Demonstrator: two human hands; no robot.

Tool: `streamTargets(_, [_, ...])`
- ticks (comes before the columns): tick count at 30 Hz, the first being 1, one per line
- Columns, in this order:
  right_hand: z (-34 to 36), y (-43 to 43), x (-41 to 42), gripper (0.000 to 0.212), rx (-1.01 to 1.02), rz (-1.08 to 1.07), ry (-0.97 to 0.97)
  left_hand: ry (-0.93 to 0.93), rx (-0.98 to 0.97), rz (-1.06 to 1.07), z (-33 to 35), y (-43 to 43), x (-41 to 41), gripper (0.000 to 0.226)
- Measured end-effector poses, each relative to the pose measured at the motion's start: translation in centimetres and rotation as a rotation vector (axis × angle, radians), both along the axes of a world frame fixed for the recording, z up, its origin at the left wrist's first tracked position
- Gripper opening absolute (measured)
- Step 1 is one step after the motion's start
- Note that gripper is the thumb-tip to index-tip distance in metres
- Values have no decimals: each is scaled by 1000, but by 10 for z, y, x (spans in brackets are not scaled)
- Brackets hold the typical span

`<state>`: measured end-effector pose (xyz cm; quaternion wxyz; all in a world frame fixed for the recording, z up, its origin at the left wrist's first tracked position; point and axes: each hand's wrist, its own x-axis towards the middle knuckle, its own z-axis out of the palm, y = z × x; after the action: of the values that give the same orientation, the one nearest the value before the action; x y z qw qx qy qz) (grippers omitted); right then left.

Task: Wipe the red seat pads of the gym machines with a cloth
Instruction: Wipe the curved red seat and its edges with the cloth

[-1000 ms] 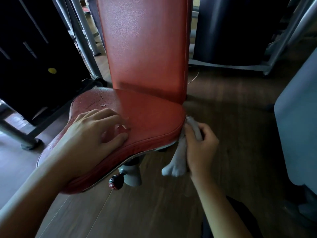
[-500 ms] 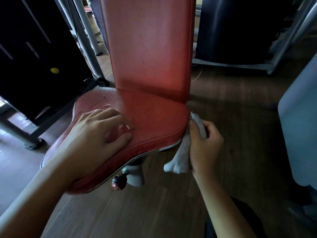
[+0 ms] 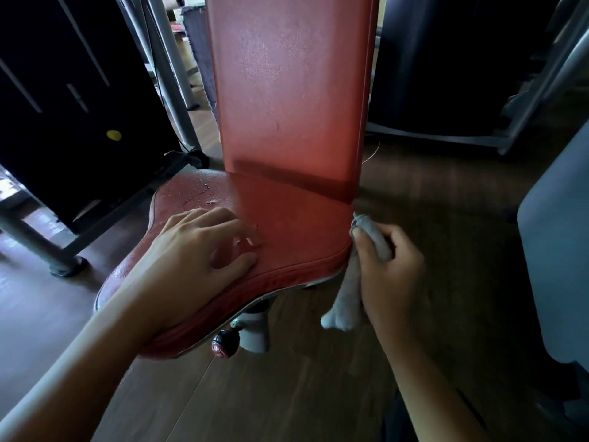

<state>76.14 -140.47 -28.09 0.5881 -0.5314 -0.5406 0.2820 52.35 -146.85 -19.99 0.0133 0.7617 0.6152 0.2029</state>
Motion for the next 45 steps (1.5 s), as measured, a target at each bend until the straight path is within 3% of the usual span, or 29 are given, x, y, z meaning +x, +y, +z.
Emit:
streamTargets(4, [25,16,13,16,139,123,-402,20,-18,26,1,0,0,34])
streamTargets(7, [53,53,12,17,22,279,-683,32,-17,37,3,-2,2,34])
streamTargets(10, [68,80,-2,15,124,397,-675,28,-26,56,4,-3,3,37])
streamTargets(14, [79,78,-22,13,250,473,-850,15,-25,72,2,-2,-1,39])
streamTargets(16, [75,72,-25,23,182,481,-938,34,-17,90,0,-2,-3,41])
streamTargets(19, [65,61,-21,39,77,495,-896,45,14,121,-2,-2,-4,40])
streamTargets(24, [51,49,-4,29,163,485,-807,14,3,157,-4,2,-8,47])
streamTargets(29, [53,56,-9,36,68,426,-883,-72,-25,201,-1,6,-32,51])
streamTargets(31, [46,58,-14,34,145,333,-882,-82,-28,217,-5,7,-39,51])
streamTargets(35, [34,55,-19,26,188,213,-592,-31,42,202,-8,8,-37,39])
streamTargets(39, [38,61,-13,23,152,360,-632,-44,72,165,-9,8,-36,33])
streamTargets(45, [60,112,-17,17,-209,579,-766,-50,79,162,-10,9,-36,35])
